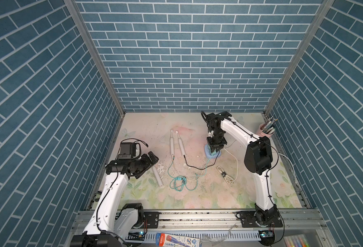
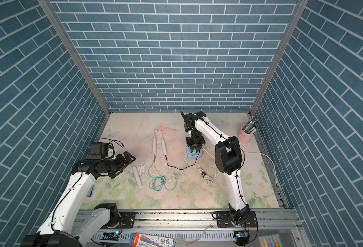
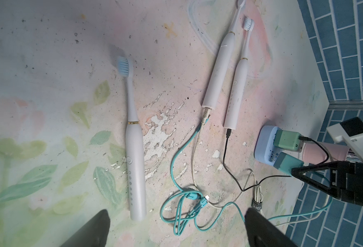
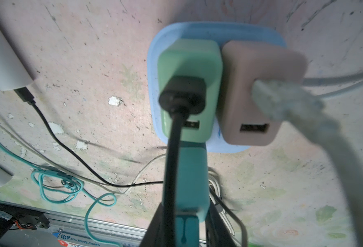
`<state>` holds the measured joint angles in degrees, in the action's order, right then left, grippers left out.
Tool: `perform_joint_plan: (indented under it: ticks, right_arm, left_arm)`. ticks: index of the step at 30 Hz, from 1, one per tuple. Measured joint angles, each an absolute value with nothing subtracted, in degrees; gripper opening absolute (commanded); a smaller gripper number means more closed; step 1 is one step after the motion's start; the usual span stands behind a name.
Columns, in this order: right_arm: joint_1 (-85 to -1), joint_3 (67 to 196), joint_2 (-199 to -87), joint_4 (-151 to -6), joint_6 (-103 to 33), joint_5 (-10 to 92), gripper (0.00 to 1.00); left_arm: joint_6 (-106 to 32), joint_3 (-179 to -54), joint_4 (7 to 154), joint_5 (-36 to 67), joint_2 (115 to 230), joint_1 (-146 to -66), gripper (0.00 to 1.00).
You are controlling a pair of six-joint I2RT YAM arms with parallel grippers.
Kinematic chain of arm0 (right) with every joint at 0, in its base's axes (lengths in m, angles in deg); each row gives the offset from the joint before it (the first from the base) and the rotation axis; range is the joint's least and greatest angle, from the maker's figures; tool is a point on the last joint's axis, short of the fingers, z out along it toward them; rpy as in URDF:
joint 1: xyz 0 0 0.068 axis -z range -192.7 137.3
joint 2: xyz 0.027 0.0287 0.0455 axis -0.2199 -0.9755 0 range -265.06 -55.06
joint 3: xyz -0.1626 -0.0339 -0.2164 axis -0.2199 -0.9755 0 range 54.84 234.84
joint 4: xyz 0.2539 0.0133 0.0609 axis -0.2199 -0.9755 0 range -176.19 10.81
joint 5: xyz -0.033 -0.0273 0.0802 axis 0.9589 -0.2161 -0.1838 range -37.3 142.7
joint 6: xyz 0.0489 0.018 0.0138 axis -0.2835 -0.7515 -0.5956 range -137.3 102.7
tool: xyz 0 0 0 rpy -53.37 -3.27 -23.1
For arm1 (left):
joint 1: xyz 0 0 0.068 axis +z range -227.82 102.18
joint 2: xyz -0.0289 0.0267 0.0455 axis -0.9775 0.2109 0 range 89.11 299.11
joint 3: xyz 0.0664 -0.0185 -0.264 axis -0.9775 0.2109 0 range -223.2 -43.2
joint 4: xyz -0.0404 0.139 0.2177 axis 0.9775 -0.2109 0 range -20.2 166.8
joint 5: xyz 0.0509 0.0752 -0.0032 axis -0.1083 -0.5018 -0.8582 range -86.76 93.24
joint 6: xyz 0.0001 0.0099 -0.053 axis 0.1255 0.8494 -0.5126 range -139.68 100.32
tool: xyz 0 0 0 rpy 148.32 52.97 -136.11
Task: Charge the electric toothbrush
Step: Insert the plug into the socket.
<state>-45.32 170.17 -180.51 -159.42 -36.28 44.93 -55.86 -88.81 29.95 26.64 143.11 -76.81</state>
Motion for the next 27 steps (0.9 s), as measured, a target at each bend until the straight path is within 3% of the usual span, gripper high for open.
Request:
perform_joint_plan:
  ticks: [27]
  right_arm:
    - [-45.2, 173.4, -182.7, -162.5, -35.3, 45.7, 0.0]
  left_arm:
    - [-55.9, -88.8, 29.9, 26.6, 143.1, -76.7, 1.0]
